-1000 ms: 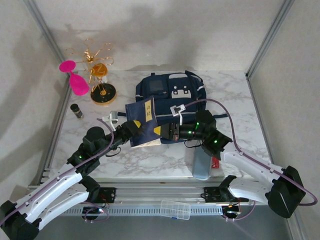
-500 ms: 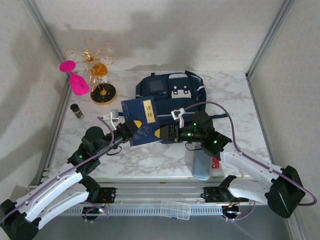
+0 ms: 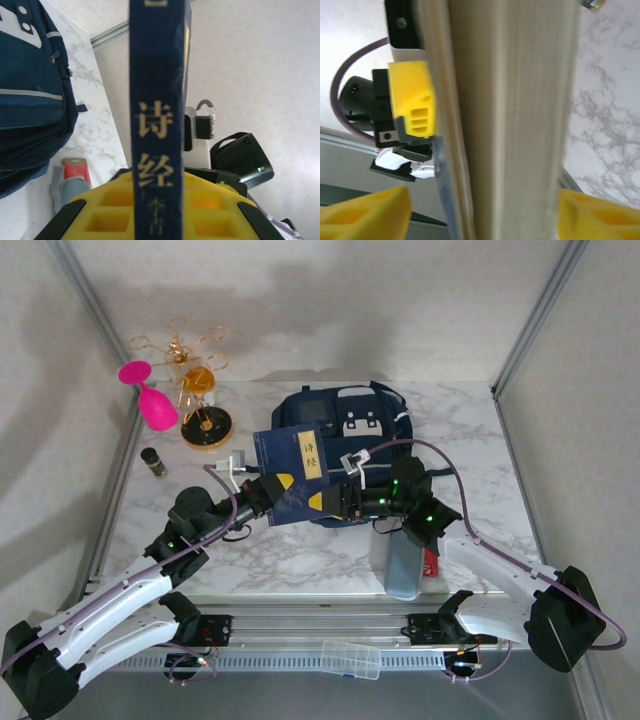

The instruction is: Pack the student bag

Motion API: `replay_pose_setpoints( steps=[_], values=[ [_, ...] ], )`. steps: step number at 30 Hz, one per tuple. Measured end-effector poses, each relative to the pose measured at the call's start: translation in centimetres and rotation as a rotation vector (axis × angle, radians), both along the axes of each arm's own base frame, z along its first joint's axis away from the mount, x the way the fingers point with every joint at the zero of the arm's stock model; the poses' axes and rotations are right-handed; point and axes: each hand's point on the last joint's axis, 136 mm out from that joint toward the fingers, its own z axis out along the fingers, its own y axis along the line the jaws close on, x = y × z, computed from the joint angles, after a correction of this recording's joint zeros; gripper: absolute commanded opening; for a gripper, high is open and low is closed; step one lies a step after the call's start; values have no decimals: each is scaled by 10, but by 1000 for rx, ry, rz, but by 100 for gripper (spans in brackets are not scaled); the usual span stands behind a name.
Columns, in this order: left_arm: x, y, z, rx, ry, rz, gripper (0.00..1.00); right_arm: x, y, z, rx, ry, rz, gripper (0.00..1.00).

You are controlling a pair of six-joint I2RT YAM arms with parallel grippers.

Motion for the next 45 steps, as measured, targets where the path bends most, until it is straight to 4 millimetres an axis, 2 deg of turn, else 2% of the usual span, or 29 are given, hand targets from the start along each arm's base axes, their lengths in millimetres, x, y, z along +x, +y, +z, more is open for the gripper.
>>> replay_pose_setpoints(
  steps=[3,6,9,10,11,14,15,17,21,24,29,32,35,40,45],
  values=[
    [2,1,-6,33,11,11,0,5,-4,4,13,-5,-16,36],
    [3,1,-11,64,23,19,0,11,-11,4,16,-1,-47,16],
    [5,1,-16,89,33,21,0,14,-13,0,5,12,-59,1],
    [6,0,-17,96,36,22,2,14,-13,-2,-2,16,-62,0],
    [7,0,-20,106,42,23,10,15,-14,-4,-13,18,-66,0],
    [9,-1,-25,141,50,24,48,18,-18,-12,-46,21,-92,0],
    [11,-1,-27,162,51,31,56,20,-20,-14,-58,23,-105,0],
    [16,2,-28,209,54,54,64,30,-29,-19,-92,25,-153,0],
    [34,7,-21,346,40,136,70,59,-61,-30,-164,20,-302,0],
    [42,0,-24,434,15,144,71,78,-90,-40,-228,29,-420,0],
    [51,-34,-67,655,-4,60,72,107,-157,-52,-316,68,-661,0],
    [54,-63,-94,779,-28,-30,72,117,-196,-51,-333,80,-795,0],
    [54,-91,-118,884,-69,-125,71,122,-227,-51,-343,97,-896,0],
    [52,-132,-157,1044,-140,-278,70,124,-259,-52,-350,123,-998,0],
    [58,-148,-193,1173,-157,-366,67,124,-269,-54,-347,136,-1023,0]
  ],
)
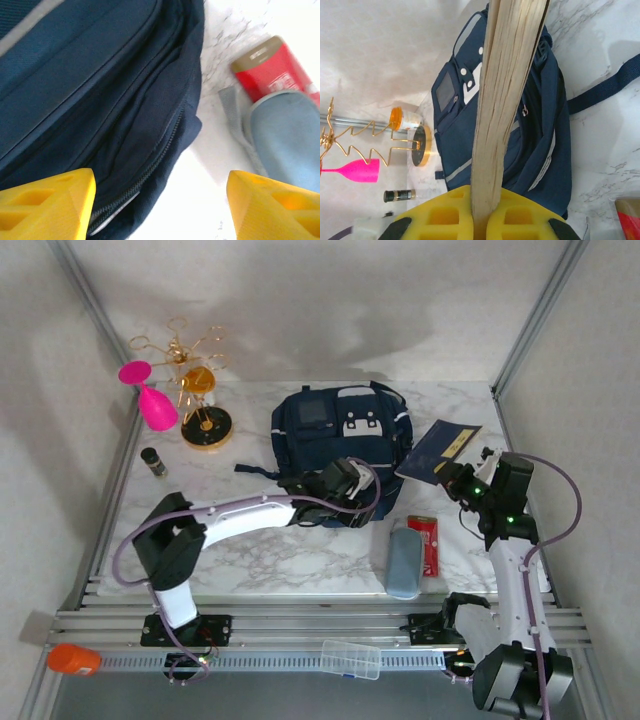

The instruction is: Pack the student bag

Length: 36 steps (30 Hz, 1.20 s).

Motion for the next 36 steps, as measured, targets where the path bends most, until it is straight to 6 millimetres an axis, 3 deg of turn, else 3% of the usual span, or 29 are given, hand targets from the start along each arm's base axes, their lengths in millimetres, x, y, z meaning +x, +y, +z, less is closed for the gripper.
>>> replay_pose_setpoints(
  steps=[5,10,16,21,24,28,32,35,36],
  values=[
    [14,-3,-25,107,-2,-11,58,-1,0,-2,11,5,8,0],
    [23,2,-36,144,16,1,44,-3,1,-5,22,12,17,0],
    [38,9,-32,128,26,29,31,-4,3,-4,28,9,26,0],
    [37,8,-32,112,43,18,13,-5,5,-5,39,11,41,0],
    [37,7,-31,103,54,17,11,-7,7,-9,48,20,51,0],
    [38,6,-26,83,62,15,19,-9,10,-8,54,18,69,0],
    [42,8,-16,64,53,23,18,-13,14,-9,59,23,93,0],
    [43,7,-12,53,56,18,3,-16,16,-8,60,21,106,0],
    [43,6,-11,50,58,13,2,-17,17,-7,64,19,113,0]
  ],
)
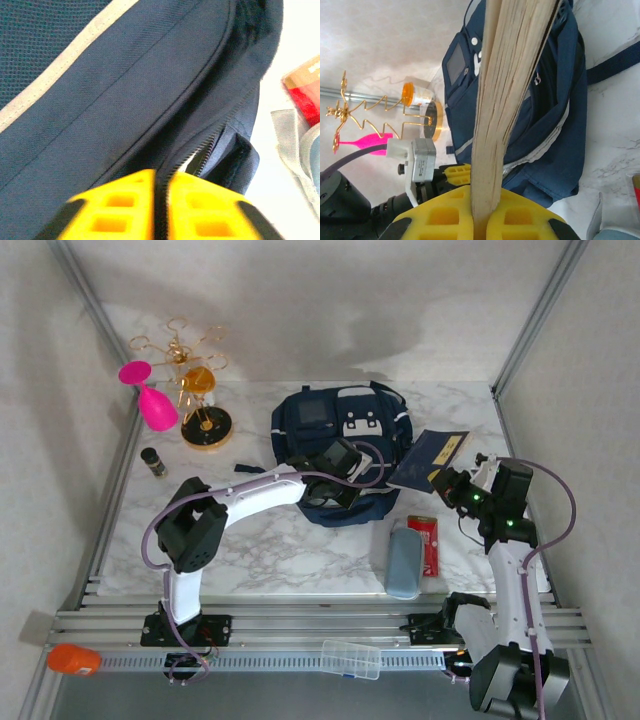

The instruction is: Pack the student bag

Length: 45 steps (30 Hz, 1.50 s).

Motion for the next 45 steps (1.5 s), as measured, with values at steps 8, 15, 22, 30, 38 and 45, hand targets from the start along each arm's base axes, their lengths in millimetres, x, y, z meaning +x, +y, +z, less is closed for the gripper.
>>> replay_pose_setpoints(
  steps=[8,15,22,30,38,45],
  values=[
    [0,-1,9,-5,0,-2,0,-8,6,4,10,3,40,0],
    [15,9,76,-75,-127,108,0,-30,18,17,14,-4,101,0],
    [31,28,163,-200,-296,244,0,-58,39,-1,44,24,162,0],
    [31,39,179,-220,-321,318,0,-76,90,-37,107,136,337,0],
    [7,39,195,-238,-345,348,0,-70,162,-68,98,183,542,0],
    [-12,60,201,-269,-340,413,0,-8,196,-108,-18,232,542,19]
  ],
)
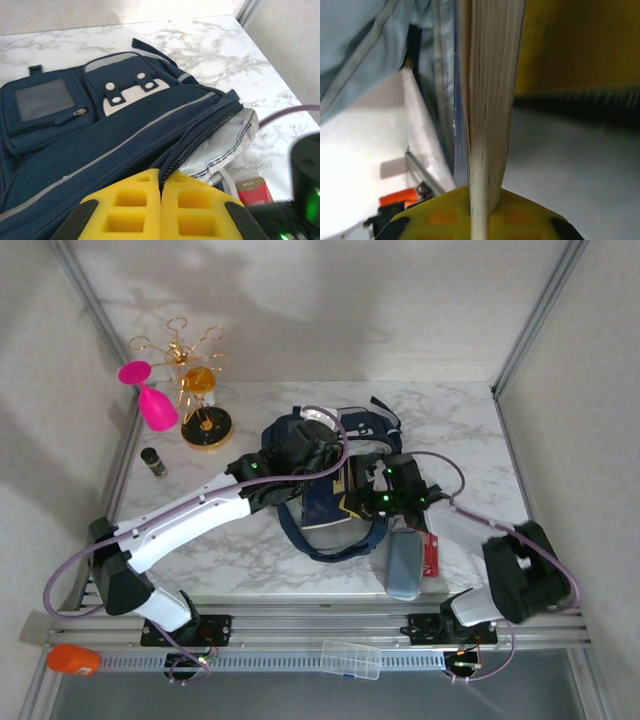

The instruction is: Pack the student bag

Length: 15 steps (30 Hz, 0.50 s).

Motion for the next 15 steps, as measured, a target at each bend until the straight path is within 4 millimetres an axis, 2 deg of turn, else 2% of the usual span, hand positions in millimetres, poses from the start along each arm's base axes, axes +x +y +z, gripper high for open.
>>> replay_pose_setpoints(
  steps=[3,5,8,12,13,15],
  values=[
    [-3,12,2,-16,-7,39,0,29,2,-8,-66,-44,-33,39],
    [-3,15,4,-27,-11,58,0,40,-1,-13,-93,-64,-47,48],
    [-3,16,2,-35,-7,68,0,44,-7,-18,-133,-79,-62,62],
    [-2,17,1,-42,-4,75,0,40,-18,-13,-218,-124,-84,66],
    [-2,17,1,-44,-5,78,0,38,-22,-8,-237,-143,-94,66],
    [-2,17,1,-46,-5,82,0,32,-32,5,-264,-197,-120,58]
  ],
)
